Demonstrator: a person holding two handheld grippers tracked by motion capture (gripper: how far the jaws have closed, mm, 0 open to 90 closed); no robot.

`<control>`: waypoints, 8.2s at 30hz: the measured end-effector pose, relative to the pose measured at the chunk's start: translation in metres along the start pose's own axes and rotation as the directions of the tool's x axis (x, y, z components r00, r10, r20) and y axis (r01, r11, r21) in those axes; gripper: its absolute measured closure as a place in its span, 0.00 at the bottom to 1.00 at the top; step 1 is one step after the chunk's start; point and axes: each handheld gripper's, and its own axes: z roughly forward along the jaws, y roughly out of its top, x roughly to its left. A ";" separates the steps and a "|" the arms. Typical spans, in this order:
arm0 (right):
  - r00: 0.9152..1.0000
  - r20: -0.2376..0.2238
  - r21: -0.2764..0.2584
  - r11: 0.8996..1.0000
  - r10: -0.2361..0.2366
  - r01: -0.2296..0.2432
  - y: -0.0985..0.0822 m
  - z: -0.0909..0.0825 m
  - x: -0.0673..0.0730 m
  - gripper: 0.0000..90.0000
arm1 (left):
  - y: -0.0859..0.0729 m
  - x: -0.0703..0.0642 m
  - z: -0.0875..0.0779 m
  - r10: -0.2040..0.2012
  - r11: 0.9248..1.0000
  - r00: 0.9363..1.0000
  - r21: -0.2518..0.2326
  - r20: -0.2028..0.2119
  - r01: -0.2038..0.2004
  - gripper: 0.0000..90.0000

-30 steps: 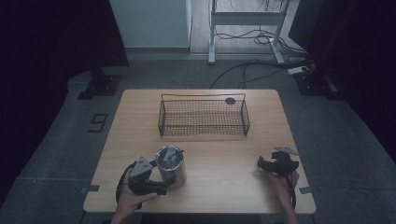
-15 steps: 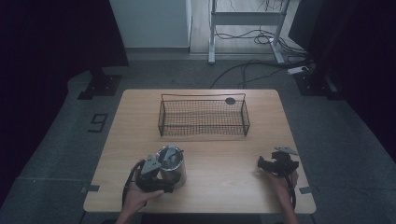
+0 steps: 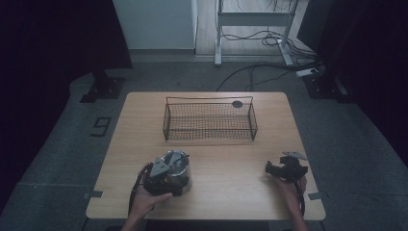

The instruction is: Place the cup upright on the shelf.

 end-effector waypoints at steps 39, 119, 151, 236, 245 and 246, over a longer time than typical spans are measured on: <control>1.000 0.000 0.000 1.000 0.000 0.000 0.000 0.000 0.000 0.00 | -0.002 -0.003 0.001 -0.002 1.000 1.000 -0.020 -0.023 0.001 0.03; 1.000 0.000 0.001 1.000 0.000 0.000 0.000 0.000 0.000 0.00 | 0.051 0.012 -0.023 -0.013 0.990 0.998 -0.141 -0.065 0.004 0.04; 1.000 -0.004 -0.007 1.000 0.001 -0.001 0.001 0.001 0.001 0.03 | 0.118 0.027 -0.013 -0.029 0.986 0.988 -0.164 -0.148 0.005 0.04; 1.000 -0.004 -0.011 1.000 -0.005 0.005 0.001 0.000 0.001 0.04 | 0.178 0.086 0.124 -0.087 0.993 0.958 -0.095 -0.274 0.063 0.04; 1.000 -0.004 -0.011 1.000 -0.005 0.005 0.001 0.000 0.001 0.04 | 0.168 0.091 0.137 -0.094 0.995 0.956 -0.067 -0.279 0.078 0.04; 1.000 -0.004 -0.011 1.000 -0.005 0.005 0.001 0.000 0.001 0.04 | 0.166 0.092 0.140 -0.091 0.995 0.954 -0.058 -0.284 0.078 0.04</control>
